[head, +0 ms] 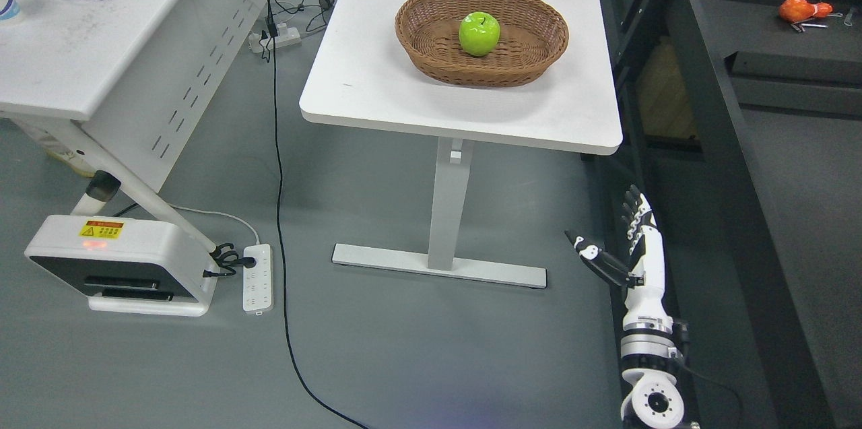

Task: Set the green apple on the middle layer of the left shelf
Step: 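Drive toward the table while raising the right hand toward the basket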

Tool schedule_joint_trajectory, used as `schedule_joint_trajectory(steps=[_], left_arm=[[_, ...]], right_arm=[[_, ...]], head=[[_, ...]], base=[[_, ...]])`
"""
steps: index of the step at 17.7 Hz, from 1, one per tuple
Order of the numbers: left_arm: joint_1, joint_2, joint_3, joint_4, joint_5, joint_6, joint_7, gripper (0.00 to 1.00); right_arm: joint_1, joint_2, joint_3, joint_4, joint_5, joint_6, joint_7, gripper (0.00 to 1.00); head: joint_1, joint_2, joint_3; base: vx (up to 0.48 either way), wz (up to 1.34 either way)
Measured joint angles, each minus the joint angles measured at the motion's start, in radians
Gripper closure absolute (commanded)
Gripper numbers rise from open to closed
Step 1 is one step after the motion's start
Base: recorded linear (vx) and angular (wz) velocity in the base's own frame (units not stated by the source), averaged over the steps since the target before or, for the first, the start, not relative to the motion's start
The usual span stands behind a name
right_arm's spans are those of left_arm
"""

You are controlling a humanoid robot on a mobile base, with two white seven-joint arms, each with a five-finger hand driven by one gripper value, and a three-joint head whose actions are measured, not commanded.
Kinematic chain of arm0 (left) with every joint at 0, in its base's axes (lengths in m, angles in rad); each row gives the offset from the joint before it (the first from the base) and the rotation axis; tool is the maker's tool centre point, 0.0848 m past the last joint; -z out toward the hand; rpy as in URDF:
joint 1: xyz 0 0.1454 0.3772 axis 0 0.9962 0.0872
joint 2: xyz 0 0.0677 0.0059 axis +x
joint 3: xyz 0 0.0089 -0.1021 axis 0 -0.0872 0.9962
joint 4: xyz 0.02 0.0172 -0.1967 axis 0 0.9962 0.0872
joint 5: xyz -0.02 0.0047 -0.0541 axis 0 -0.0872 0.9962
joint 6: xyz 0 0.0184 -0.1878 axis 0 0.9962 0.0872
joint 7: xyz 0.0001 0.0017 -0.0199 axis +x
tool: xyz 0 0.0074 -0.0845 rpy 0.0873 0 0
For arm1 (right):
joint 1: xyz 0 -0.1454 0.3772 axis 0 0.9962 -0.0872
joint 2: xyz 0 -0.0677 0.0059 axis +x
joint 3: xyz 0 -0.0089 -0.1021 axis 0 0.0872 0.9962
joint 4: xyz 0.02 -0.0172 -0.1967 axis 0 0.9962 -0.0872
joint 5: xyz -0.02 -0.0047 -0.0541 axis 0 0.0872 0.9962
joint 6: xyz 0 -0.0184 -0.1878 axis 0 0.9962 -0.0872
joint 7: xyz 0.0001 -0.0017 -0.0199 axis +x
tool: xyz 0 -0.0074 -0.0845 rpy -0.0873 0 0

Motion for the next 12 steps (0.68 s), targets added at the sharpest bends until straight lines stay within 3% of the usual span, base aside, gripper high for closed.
schedule_joint_trajectory(steps=[9, 12], left_arm=[[0.000, 0.000, 0.000, 0.000, 0.000, 0.000, 0.000, 0.00], [0.000, 0.000, 0.000, 0.000, 0.000, 0.000, 0.000, 0.00]], right_arm=[[-0.001, 0.000, -0.004, -0.018, 0.017, -0.012, 0.021, 0.02], [-0.017, -0.024, -0.006, -0.021, 0.194, -0.027, -0.010, 0.00]], head=[[0.0000, 0.000, 0.000], [0.0000, 0.000, 0.000]], base=[[0.000, 0.00], [0.000, 0.00]])
